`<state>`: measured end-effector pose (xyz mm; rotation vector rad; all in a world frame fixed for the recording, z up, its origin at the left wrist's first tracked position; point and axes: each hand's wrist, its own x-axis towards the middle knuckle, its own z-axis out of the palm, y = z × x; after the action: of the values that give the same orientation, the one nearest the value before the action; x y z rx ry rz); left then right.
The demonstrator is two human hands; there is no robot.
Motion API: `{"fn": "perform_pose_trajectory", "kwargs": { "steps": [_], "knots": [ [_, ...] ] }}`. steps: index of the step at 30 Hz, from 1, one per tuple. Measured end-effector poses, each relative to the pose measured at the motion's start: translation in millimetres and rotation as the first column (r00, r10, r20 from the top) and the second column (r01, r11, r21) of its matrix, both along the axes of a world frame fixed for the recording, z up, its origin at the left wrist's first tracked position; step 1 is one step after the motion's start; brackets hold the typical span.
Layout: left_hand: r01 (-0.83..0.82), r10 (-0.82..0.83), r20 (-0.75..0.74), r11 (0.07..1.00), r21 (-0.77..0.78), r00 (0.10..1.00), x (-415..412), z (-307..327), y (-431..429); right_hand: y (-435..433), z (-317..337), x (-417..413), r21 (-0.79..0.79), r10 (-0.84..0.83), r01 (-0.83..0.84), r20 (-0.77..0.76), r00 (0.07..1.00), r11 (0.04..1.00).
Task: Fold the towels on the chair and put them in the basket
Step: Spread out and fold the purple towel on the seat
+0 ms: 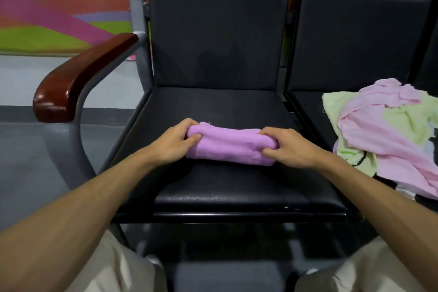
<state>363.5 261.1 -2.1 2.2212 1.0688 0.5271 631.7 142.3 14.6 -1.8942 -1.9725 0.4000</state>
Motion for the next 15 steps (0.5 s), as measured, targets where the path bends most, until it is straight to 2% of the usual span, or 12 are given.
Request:
{"fn": "perform_pose_trajectory", "kwargs": {
  "steps": [4, 6, 10, 15],
  "knots": [
    [-0.129, 0.127, -0.023, 0.986, -0.103, 0.992, 6, -3, 5, 8, -5, -1, -0.079, -0.119, 0.098, -0.344, 0.931, 0.992],
    [-0.214, 0.217, 0.002, 0.966, -0.144, 0.976, 11, -6, 10, 15, -9, 0, -0.139, -0.193, 0.148, -0.414, 0.889, 0.979],
    [-0.366, 0.381, 0.026, 0.903, -0.224, 0.924, 27, -9, 19, 31, -18, 1, -0.256, -0.324, 0.231, -0.426, 0.845, 0.939],
    [-0.444, 0.456, 0.003, 0.869, -0.218, 0.890, 46, -1, 29, 51, -18, -1, -0.286, -0.450, 0.369, -0.317, 0.835, 0.885]
  ]
}}
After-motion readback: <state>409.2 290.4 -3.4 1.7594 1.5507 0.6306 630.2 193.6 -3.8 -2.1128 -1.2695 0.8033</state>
